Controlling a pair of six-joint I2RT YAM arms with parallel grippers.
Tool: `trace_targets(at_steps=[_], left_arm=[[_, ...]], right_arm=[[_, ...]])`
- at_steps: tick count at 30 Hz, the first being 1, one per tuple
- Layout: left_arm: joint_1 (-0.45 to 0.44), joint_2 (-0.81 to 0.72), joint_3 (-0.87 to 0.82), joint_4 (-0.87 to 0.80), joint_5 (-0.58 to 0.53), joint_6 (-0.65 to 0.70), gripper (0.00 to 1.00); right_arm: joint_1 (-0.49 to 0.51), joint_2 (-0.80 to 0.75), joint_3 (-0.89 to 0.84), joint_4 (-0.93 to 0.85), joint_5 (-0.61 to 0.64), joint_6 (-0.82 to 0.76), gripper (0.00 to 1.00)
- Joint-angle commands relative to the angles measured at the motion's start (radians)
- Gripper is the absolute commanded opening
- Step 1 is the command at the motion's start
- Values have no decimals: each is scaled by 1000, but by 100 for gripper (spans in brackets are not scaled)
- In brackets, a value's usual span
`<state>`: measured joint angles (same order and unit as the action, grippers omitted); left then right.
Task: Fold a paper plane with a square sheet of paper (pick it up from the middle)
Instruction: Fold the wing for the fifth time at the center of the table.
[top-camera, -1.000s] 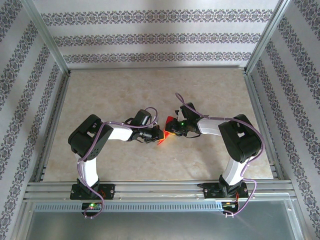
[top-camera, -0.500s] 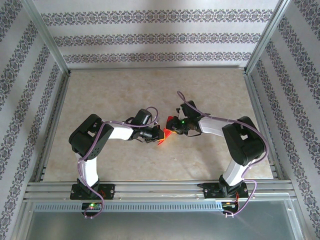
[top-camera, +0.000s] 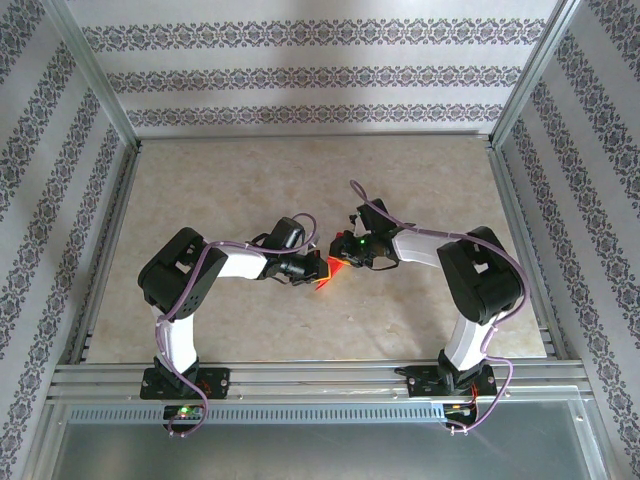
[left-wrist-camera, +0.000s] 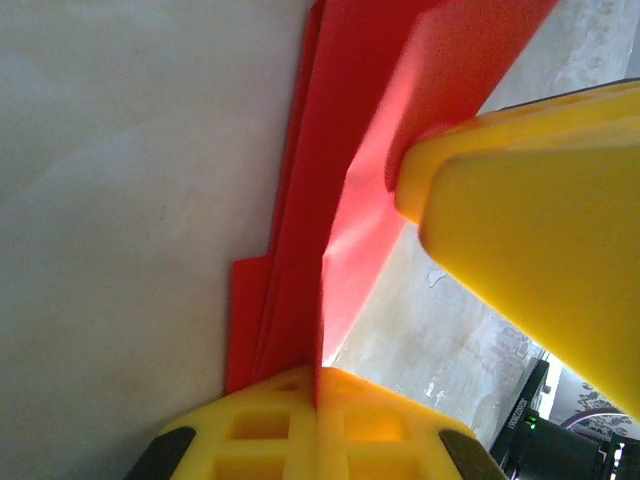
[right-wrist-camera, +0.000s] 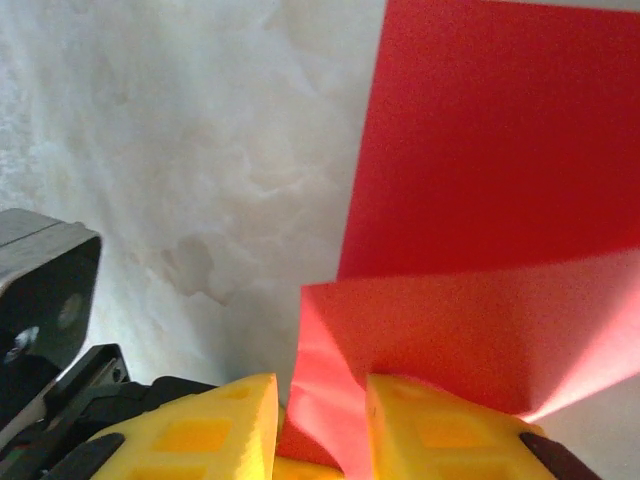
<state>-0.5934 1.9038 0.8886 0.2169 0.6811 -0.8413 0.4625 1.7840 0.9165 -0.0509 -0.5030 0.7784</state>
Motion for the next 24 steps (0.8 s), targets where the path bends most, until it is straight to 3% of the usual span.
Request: trace_targets(at_steps=[1,11,24], left_arm=[[8,38,-4,-90,-17,24,4],[9,34,-5,-93,-17,18,5],[10,-31,-14,-153,-31,20,14]], right_arm=[[1,20,-1,-18,30,-3,30],[-7,60,-21,-14,44,-7,30],[-22,71,-44,-35,73,-14,30]])
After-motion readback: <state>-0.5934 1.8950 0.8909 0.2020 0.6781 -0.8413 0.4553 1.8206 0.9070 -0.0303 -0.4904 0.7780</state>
